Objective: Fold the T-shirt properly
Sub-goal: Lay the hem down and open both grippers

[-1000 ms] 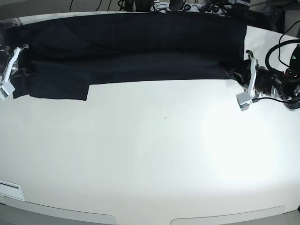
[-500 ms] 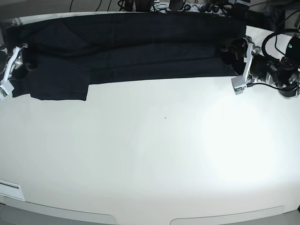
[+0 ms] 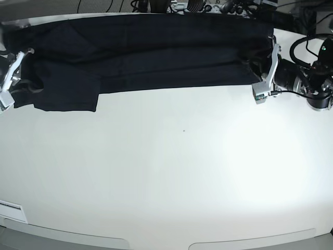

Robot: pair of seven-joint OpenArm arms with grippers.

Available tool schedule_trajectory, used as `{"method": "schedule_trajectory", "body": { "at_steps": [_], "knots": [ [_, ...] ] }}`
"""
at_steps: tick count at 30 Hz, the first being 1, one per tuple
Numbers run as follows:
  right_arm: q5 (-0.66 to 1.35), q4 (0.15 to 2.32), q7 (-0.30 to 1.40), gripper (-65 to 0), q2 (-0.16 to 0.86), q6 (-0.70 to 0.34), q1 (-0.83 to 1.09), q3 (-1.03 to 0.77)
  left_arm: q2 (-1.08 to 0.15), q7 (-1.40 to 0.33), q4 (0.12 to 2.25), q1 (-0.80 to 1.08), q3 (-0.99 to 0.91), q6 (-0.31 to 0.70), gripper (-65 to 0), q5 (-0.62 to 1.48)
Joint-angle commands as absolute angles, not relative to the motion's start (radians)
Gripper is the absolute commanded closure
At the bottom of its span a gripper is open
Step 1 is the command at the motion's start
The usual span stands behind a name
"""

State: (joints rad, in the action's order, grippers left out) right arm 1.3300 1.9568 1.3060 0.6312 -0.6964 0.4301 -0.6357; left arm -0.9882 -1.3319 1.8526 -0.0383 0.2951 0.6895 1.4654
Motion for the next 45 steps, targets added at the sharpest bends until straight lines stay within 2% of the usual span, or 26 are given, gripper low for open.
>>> {"method": "schedule_trajectory", "body": {
  "at_steps": [1, 8, 15, 21, 26, 34, 39, 42, 45],
  "knots": [
    [1.327, 1.966, 1.273, 0.0, 0.638, -0.698, 0.44, -0.645, -1.004, -1.335, 1.865, -0.028, 0.286, 0.698, 0.0, 1.484],
    [1.026, 1.91, 1.079, 0.0, 0.548, -0.698, 0.485, -0.561, -0.958, -1.231, 1.864, 0.072, 0.286, 0.657, 0.0, 1.27],
    [0.728, 1.75, 0.871, 0.0, 0.532, -0.698, 0.482, -0.385, -0.9, -1.127, 1.861, 0.186, 0.286, 0.615, 0.0, 1.046],
    [0.653, 1.738, 0.848, 0.0, 0.533, -0.683, 0.481, -0.343, -0.828, -1.016, 1.778, 0.218, 0.286, 0.613, 0.0, 0.806],
    [0.596, 1.738, 0.848, 0.0, 0.535, -0.644, 0.467, -0.343, -0.801, -0.848, 1.65, 0.199, 0.286, 0.612, 0.0, 0.622],
    [0.574, 1.737, 0.781, 0.0, 0.534, -0.635, 0.384, -0.342, -0.706, -0.804, 1.451, 0.062, 0.286, 0.617, 0.0, 0.609],
    [0.522, 1.72, 0.743, 0.0, 0.535, -0.609, 0.302, -0.34, -0.669, -0.81, 1.427, -0.016, 0.286, 0.618, 0.0, 0.611],
    [0.525, 1.713, 0.745, 0.0, 0.536, -0.609, 0.249, -0.34, -0.665, -0.877, 1.43, -0.063, 0.286, 0.618, 0.0, 0.66],
    [0.567, 1.714, 0.763, 0.0, 0.55, -0.597, 0.208, -0.34, -0.672, -1.018, 1.45, -0.117, 0.286, 0.621, 0.0, 0.756]
  ]
}}
